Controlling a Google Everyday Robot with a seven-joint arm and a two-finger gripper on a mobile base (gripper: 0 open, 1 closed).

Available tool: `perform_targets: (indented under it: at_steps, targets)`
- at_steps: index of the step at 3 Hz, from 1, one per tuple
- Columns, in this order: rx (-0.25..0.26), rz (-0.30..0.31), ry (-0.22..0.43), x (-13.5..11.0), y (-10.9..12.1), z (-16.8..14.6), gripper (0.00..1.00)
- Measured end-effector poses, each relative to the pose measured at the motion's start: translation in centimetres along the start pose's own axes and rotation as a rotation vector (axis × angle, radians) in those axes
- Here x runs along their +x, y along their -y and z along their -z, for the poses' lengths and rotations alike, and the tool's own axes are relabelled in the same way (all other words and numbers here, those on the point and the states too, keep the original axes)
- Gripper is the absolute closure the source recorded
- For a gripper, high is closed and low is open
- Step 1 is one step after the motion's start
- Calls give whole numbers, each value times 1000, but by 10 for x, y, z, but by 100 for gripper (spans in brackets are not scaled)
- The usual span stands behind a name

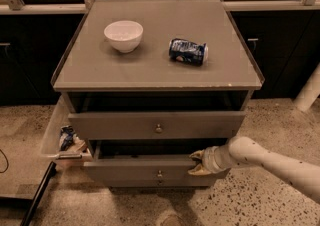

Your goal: Open middle drawer

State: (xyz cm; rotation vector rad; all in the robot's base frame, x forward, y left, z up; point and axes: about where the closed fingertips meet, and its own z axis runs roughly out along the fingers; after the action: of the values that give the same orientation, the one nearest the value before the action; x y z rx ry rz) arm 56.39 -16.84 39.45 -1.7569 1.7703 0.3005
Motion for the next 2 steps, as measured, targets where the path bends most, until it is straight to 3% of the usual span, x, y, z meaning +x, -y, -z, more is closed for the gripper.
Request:
perform_targets:
  at_steps: [1,2]
  targets:
    - [0,1,1,-2,-2,1,100]
    - [-1,1,1,-2,-2,1,81]
